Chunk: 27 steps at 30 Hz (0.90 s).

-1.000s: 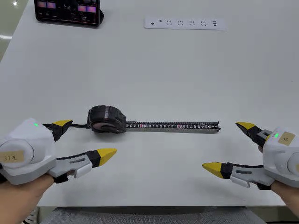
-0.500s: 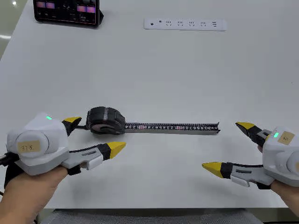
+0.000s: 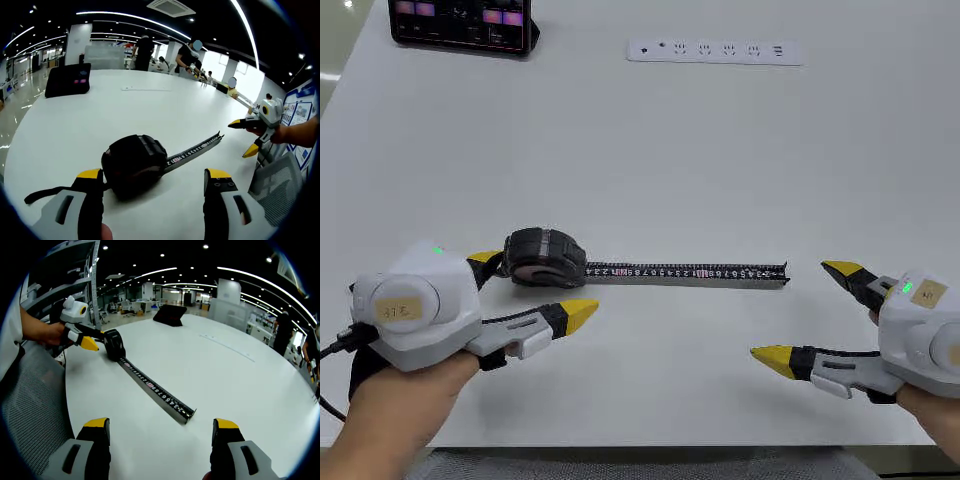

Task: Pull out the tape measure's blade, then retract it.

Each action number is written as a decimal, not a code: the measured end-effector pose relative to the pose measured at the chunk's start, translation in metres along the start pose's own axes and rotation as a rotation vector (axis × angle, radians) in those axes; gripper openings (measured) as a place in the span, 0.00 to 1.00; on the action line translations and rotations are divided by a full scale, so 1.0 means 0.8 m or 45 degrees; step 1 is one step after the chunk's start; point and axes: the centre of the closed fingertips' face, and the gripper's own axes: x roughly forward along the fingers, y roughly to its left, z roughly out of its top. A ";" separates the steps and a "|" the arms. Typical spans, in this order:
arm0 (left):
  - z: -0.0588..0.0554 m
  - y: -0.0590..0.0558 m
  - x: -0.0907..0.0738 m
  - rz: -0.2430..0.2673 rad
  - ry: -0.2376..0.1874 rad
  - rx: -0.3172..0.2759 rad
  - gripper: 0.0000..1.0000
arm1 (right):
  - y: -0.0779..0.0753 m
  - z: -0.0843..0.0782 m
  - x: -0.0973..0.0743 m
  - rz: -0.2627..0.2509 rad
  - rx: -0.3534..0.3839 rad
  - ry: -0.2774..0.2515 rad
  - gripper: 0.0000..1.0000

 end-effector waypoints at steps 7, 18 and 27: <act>0.002 0.002 0.002 0.035 -0.019 -0.028 0.78 | 0.003 0.001 0.002 0.018 0.000 -0.009 0.80; 0.002 0.005 0.011 0.141 -0.025 -0.031 0.77 | -0.004 0.003 0.004 0.042 -0.034 0.011 0.78; 0.001 0.012 0.017 0.218 -0.037 -0.069 0.75 | -0.015 0.010 0.001 0.049 -0.080 0.040 0.77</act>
